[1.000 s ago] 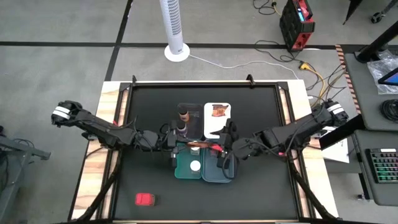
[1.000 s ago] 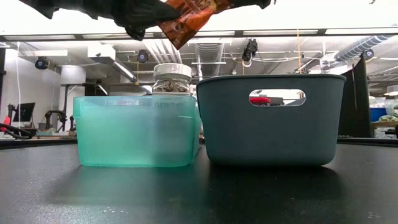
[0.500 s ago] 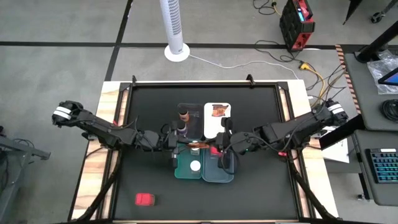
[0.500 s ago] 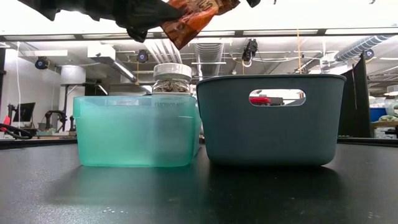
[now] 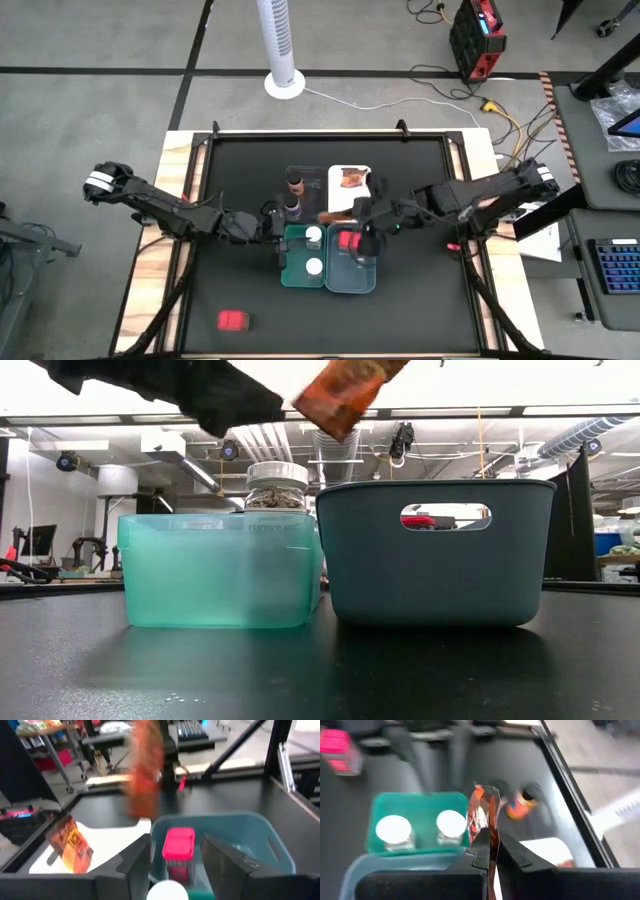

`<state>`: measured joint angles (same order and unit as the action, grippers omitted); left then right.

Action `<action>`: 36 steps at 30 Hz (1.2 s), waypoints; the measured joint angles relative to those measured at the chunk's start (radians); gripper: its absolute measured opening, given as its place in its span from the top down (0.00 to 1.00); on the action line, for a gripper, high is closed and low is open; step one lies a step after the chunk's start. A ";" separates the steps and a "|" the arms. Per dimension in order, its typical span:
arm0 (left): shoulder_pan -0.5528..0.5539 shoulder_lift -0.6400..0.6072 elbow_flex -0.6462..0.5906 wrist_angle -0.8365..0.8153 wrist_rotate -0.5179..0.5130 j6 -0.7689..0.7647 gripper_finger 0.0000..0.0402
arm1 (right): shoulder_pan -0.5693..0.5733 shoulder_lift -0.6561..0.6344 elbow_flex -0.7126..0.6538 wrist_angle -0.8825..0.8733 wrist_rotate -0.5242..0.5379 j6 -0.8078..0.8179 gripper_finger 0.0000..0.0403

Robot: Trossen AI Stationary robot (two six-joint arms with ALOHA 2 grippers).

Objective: Sort spices by type
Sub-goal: Put the orange seasoning pack into the white bin

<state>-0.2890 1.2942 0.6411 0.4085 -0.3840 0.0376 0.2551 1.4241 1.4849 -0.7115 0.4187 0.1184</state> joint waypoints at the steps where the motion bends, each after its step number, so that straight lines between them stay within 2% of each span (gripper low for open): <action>1: 0.000 -0.004 0.000 -0.026 0.000 -0.010 0.59 | -0.016 0.002 0.020 -0.044 0.000 0.017 0.98; 4: -0.001 -0.019 0.015 -0.136 0.000 -0.076 0.56 | -0.078 0.015 0.074 -0.165 -0.031 0.039 0.98; 9: -0.018 -0.035 0.080 -0.385 0.000 -0.149 0.56 | -0.203 0.074 0.144 -0.286 -0.197 0.015 0.98; 11: -0.023 -0.038 0.108 -0.448 0.000 -0.164 0.56 | -0.243 0.110 0.175 -0.343 -0.228 -0.008 0.98; 15: -0.027 -0.046 0.136 -0.482 -0.033 -0.167 0.56 | -0.307 0.199 0.257 -0.486 -0.258 -0.047 0.98; 19: -0.040 -0.083 0.144 -0.480 -0.082 -0.155 0.56 | -0.343 0.276 0.315 -0.548 -0.294 -0.158 0.98; 24: -0.101 -0.163 0.127 -0.481 -0.225 -0.152 0.56 | -0.395 0.334 0.346 -0.554 -0.399 -0.251 0.98; 30: -0.229 -0.257 0.106 -0.488 -0.400 -0.141 0.56 | -0.435 0.381 0.345 -0.559 -0.401 -0.296 0.98; 36: -0.384 -0.326 0.085 -0.488 -0.654 -0.124 0.56 | -0.454 0.413 0.343 -0.565 -0.402 -0.333 0.98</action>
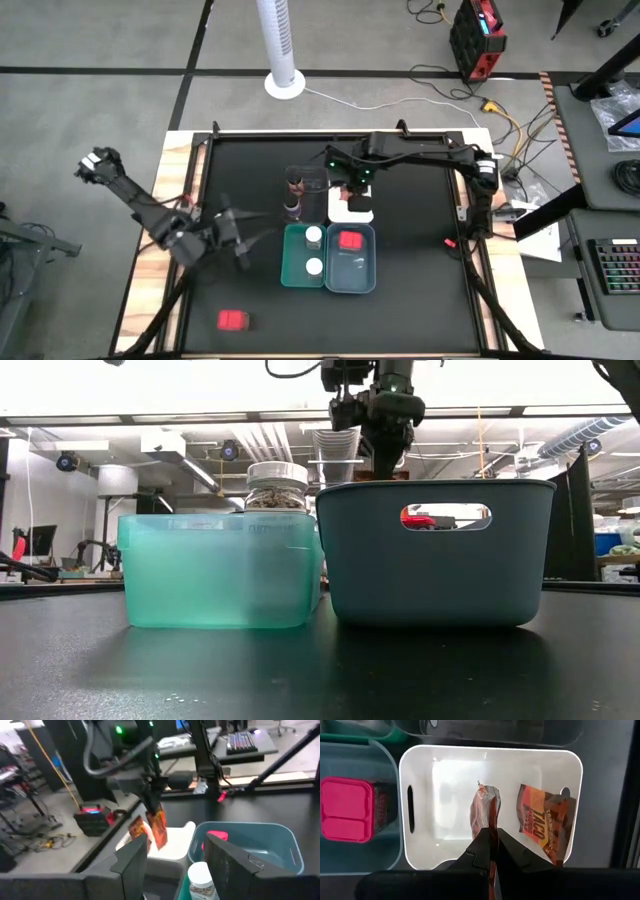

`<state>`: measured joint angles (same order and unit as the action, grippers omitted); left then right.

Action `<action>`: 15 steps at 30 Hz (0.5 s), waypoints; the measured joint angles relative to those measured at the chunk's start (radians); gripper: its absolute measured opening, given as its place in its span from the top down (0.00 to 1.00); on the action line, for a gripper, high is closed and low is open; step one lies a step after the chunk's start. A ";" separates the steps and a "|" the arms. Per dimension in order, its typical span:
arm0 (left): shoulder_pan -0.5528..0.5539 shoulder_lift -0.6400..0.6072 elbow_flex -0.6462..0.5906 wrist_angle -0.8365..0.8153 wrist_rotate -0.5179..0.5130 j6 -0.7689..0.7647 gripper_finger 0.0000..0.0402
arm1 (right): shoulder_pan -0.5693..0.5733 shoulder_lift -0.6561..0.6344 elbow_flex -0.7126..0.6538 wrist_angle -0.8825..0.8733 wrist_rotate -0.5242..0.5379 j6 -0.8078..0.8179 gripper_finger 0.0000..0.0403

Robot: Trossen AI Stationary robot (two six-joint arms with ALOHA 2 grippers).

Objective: Sort spices by type
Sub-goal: Put the orange seasoning pack into the white bin

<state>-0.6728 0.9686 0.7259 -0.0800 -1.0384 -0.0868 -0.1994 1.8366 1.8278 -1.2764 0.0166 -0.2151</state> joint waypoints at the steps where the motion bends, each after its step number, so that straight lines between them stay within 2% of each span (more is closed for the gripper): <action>1: -0.022 -0.009 -0.005 0.001 -0.031 0.000 0.56 | -0.001 0.000 -0.001 0.002 0.000 -0.006 0.98; 8: -0.134 -0.049 -0.036 0.000 -0.214 -0.011 0.56 | -0.006 -0.004 -0.003 0.025 -0.002 -0.012 0.98; 15: -0.156 -0.051 -0.036 -0.002 -0.247 -0.008 0.56 | -0.006 -0.003 -0.045 0.046 -0.002 -0.004 0.98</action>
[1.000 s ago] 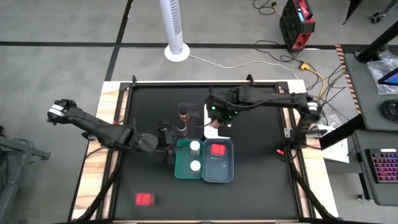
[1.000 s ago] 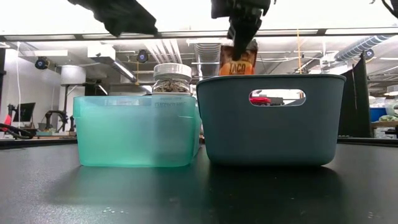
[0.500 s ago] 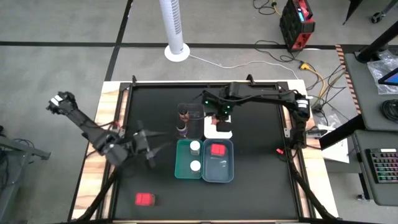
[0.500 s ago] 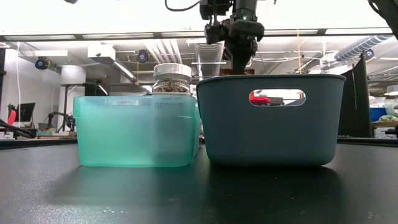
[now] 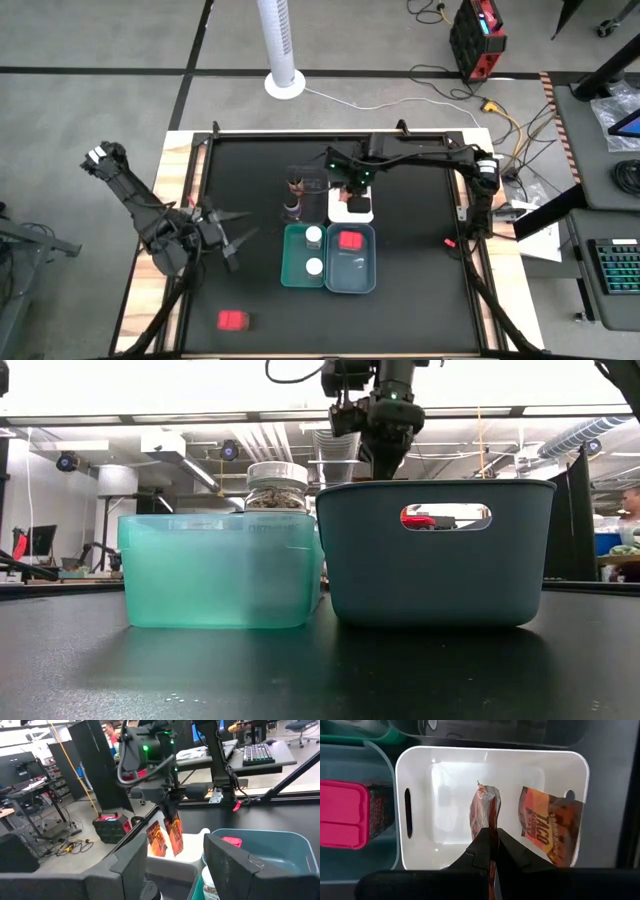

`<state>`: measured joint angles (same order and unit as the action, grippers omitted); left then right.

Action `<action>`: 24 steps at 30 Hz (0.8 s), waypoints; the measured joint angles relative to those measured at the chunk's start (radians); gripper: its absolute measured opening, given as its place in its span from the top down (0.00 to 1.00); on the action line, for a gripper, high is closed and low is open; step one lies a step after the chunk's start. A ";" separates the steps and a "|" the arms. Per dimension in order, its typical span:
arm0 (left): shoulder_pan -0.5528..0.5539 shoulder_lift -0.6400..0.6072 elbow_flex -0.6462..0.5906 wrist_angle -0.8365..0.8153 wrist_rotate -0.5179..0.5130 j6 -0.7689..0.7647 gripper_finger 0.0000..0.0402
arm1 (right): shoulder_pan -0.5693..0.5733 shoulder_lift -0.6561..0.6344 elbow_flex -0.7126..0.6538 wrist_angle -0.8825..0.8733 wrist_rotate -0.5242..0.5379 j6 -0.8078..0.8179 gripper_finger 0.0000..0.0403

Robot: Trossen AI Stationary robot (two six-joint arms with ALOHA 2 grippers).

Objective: Sort spices by type
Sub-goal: Put the orange seasoning pack into the white bin

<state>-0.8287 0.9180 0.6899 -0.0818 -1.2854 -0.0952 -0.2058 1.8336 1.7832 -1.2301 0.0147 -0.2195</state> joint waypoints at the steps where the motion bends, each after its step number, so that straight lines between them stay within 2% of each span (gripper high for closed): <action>1: 0.000 0.000 0.000 -0.001 0.000 0.000 0.56 | 0.000 0.000 -0.013 0.012 0.000 0.000 0.98; 24: 0.001 0.000 0.000 -0.022 -0.014 0.001 0.56 | 0.002 0.001 -0.039 0.058 0.003 0.044 0.98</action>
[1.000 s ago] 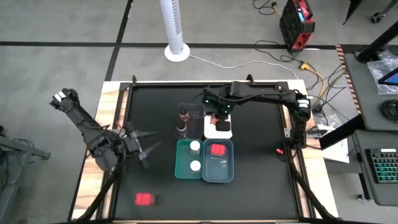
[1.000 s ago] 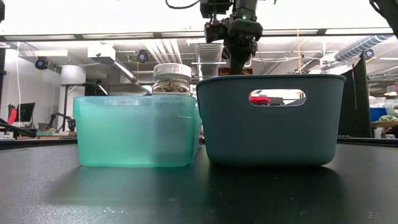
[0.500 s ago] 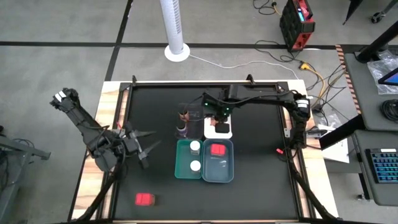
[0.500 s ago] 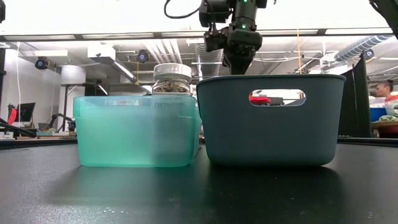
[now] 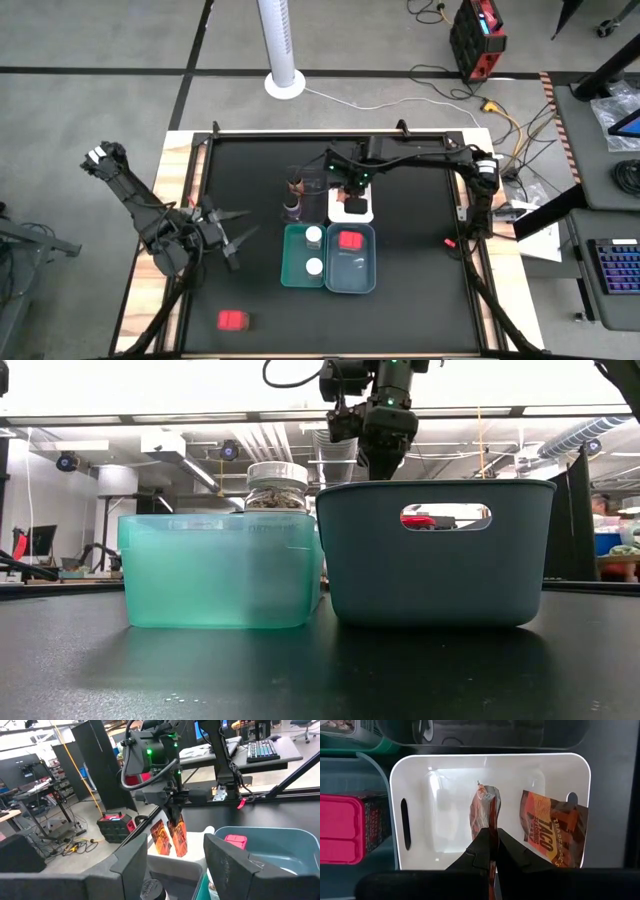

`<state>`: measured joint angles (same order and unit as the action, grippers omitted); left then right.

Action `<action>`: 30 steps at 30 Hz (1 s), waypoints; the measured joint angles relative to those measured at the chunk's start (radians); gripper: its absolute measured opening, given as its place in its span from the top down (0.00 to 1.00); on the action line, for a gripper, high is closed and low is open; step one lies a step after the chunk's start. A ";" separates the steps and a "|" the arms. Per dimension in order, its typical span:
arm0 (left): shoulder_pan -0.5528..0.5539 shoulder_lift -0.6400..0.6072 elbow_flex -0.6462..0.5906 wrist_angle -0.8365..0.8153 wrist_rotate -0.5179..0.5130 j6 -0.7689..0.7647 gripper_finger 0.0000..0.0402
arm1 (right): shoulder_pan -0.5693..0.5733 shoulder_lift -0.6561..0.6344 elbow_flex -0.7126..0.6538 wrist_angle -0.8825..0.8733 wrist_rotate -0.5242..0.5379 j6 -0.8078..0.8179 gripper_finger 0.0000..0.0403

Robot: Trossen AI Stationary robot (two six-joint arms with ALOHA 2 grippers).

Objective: Sort spices by type
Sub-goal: Put the orange seasoning pack into the white bin

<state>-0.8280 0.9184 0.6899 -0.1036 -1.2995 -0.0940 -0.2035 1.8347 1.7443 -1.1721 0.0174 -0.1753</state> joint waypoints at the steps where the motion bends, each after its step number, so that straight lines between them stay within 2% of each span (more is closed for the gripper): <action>1: 0.000 0.000 0.000 0.000 0.000 0.000 0.56 | 0.000 0.000 0.000 0.000 0.000 0.000 0.98; 30: 0.000 0.000 0.000 -0.011 0.000 0.000 0.56 | 0.003 0.000 -0.061 0.022 0.001 -0.002 0.98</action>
<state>-0.8278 0.9184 0.6899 -0.1146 -1.2995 -0.0944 -0.2008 1.8347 1.6833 -1.1500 0.0179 -0.1768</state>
